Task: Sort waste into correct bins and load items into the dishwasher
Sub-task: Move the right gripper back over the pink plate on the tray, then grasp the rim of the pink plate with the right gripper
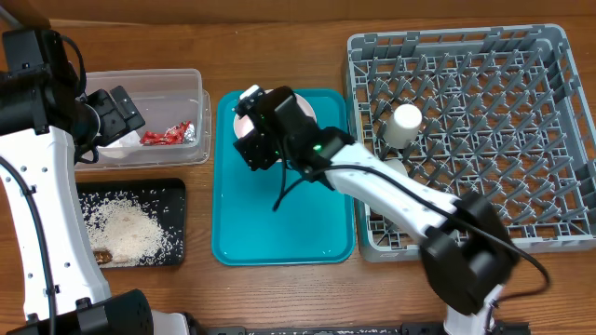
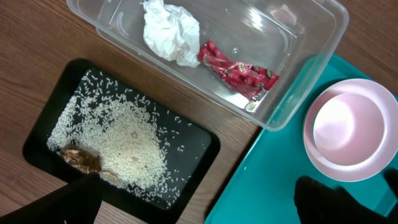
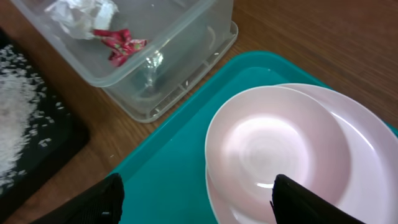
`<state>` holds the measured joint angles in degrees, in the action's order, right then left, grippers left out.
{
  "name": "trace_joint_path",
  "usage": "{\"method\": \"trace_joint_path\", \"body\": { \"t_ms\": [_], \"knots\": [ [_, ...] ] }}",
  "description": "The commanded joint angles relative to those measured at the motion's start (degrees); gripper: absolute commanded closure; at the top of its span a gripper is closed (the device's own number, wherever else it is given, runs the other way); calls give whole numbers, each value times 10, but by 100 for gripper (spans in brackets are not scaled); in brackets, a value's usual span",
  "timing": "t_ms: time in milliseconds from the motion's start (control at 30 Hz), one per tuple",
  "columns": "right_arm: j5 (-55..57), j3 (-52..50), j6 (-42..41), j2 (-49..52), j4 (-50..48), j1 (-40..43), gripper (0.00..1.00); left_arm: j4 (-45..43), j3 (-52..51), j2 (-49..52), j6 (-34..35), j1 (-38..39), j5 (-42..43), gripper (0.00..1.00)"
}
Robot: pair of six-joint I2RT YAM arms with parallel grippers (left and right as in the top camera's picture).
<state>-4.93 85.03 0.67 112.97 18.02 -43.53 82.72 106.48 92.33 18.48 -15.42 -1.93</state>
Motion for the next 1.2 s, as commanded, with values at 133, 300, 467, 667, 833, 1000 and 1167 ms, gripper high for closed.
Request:
{"method": "trace_joint_path", "body": {
  "t_ms": [133, 300, 467, 667, 833, 1000, 1167],
  "knots": [
    [6, 6, 25, 64, -38, -2, 22, -1, 0, 3, 8, -3, 4, 0],
    [7, 6, 57, 90, -38, -2, 22, -1, 0, 3, 8, -3, 4, 0],
    [37, 6, 89, 109, -38, -1, 30, -1, 0, 3, 8, -3, 4, 0],
    [43, 6, 88, 110, -37, 0, 55, -1, 0, 3, 8, -3, 4, 0],
    [43, 7, 88, 109, -32, 1, 64, -1, 0, 3, 8, -3, 4, 0],
    [42, 17, 79, 106, -31, 0, 87, -1, 0, 3, 8, -3, 4, 0],
    [35, 34, 66, 73, -32, 0, 96, -1, 0, 3, 8, -3, 4, 0]
  ]
}}
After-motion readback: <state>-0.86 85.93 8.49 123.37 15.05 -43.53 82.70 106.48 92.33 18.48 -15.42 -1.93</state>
